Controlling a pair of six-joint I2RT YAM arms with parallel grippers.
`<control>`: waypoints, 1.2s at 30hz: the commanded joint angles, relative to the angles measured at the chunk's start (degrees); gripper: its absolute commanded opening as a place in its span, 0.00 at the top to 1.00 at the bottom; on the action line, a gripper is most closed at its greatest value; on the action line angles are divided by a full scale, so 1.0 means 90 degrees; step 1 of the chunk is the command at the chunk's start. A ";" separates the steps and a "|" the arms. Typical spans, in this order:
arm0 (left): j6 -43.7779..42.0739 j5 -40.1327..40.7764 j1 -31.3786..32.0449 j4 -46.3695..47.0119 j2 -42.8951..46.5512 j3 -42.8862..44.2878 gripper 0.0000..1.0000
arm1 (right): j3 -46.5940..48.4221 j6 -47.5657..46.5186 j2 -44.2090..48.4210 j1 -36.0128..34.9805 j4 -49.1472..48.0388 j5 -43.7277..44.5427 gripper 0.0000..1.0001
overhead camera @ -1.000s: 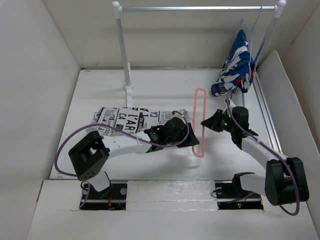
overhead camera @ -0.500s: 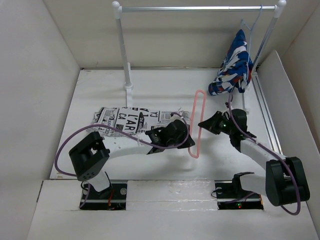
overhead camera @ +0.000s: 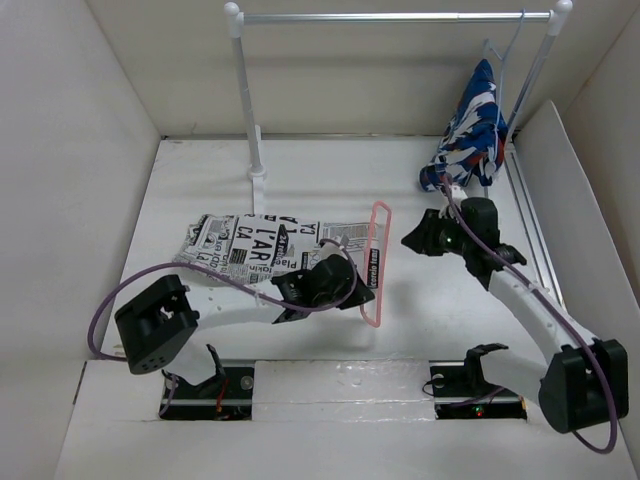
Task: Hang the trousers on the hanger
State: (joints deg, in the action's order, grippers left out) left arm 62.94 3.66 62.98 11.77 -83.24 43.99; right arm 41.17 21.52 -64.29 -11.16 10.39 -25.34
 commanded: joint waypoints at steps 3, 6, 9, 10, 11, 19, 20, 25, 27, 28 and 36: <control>-0.0029 0.0403 0.0014 0.0830 -0.0233 -0.0122 1.00 | 0.0016 -0.0789 0.0425 -0.0449 0.0341 0.0521 0.93; -0.0089 0.0394 -0.0045 0.1094 -0.0623 -0.0083 1.00 | 0.0259 -0.1052 -0.0167 -0.0869 0.0310 0.0589 1.00; -0.0254 0.0365 -0.0191 0.1183 -0.1023 0.0160 1.00 | 0.0669 -0.1307 -0.0997 -0.1230 0.0213 0.0443 0.86; -0.0322 0.0355 -0.0191 0.1173 -0.1121 0.0229 1.00 | 0.0767 -0.1326 -0.1165 -0.1337 0.0193 0.0588 0.72; -0.0352 0.0345 -0.0191 0.1144 -0.1306 0.0307 1.00 | 0.0835 -0.1326 -0.1322 -0.1493 0.0125 0.0657 0.66; 0.0106 0.0521 -0.0250 0.1095 -0.1639 0.0366 1.00 | 0.0573 -0.0877 -0.2172 -0.1553 -0.0812 0.1126 0.57; 0.0136 0.0560 -0.0250 0.1075 -0.1659 0.0366 1.00 | 0.0563 -0.0858 -0.2318 -0.1553 -0.0871 0.1146 0.57; 0.0263 0.0745 -0.0250 0.0851 -0.1611 0.0386 1.00 | 0.0524 -0.0838 -0.2476 -0.1612 -0.0998 0.1419 0.57; 0.0273 0.0814 -0.0250 0.0792 -0.1581 0.0366 1.00 | 0.0465 -0.0828 -0.2543 -0.1612 -0.1076 0.1419 0.56; 0.0263 0.0843 -0.0250 0.0782 -0.1581 0.0376 1.00 | 0.0494 -0.0857 -0.2631 -0.1612 -0.1067 0.1371 0.56; 0.0214 0.0892 -0.0250 0.0607 -0.1708 0.0532 1.00 | 0.0592 -0.0750 -0.3286 -0.1670 -0.1487 0.1068 0.58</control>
State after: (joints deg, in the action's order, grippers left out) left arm 64.45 9.34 61.12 18.81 -98.52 46.78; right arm 45.93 13.91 -92.38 -25.21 1.19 -14.17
